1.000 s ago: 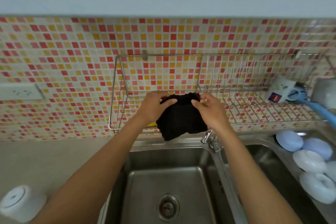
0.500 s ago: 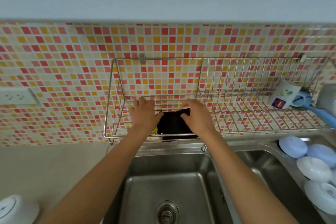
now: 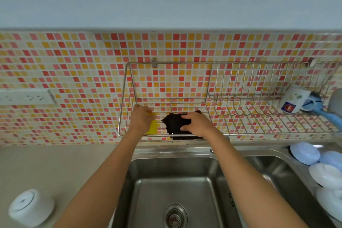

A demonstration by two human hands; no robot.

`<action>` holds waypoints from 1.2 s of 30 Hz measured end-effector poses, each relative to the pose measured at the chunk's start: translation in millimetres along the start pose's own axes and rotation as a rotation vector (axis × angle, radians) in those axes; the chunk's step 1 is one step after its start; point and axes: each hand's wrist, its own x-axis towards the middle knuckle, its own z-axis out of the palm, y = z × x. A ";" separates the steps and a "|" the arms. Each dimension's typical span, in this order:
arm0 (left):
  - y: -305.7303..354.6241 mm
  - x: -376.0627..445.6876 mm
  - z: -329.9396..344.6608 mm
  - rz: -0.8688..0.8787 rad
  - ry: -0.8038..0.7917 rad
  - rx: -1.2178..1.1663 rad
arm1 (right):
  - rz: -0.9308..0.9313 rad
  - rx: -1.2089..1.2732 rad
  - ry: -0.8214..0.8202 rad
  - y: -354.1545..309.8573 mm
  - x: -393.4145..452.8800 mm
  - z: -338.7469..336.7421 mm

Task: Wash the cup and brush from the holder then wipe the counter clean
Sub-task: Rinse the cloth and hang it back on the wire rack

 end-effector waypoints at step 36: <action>-30.7 -121.1 -9.5 0.310 -0.043 0.552 | 0.033 -0.380 0.470 -3.7 -96.8 61.7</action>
